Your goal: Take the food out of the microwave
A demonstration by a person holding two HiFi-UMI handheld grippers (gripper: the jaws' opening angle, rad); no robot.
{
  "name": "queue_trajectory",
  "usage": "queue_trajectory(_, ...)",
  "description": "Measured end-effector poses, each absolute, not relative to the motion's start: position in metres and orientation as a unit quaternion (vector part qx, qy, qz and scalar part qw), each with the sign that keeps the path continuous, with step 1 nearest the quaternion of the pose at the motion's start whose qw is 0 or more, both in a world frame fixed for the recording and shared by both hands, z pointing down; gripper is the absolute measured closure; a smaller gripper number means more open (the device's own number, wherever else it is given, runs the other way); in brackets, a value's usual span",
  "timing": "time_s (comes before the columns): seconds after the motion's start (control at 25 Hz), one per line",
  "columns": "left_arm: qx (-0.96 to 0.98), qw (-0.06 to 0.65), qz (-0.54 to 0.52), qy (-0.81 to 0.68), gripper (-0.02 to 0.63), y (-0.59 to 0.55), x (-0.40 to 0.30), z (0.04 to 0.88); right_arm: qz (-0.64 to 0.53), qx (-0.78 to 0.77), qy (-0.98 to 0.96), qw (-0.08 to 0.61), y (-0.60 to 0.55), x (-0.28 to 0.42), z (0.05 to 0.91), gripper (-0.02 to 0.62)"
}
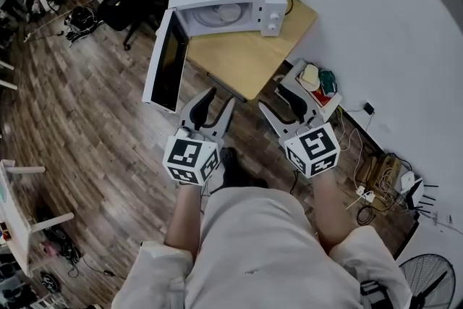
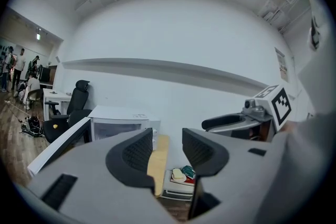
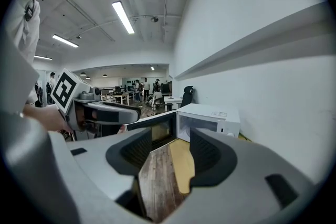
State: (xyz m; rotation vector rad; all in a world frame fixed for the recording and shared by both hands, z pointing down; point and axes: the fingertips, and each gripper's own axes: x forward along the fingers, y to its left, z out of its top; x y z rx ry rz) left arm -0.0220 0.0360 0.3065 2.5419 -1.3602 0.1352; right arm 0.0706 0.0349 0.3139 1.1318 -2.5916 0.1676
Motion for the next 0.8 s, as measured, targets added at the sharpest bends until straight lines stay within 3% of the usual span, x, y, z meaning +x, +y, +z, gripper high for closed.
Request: queue_trajectory(0.8, 0.893, 0.145, 0.066, -0.42, 0.434, -0.026, -0.054, 0.329, 0.055, 0.44, -0.878, 0.181, -0.035, 0.032, 0.334, 0.402)
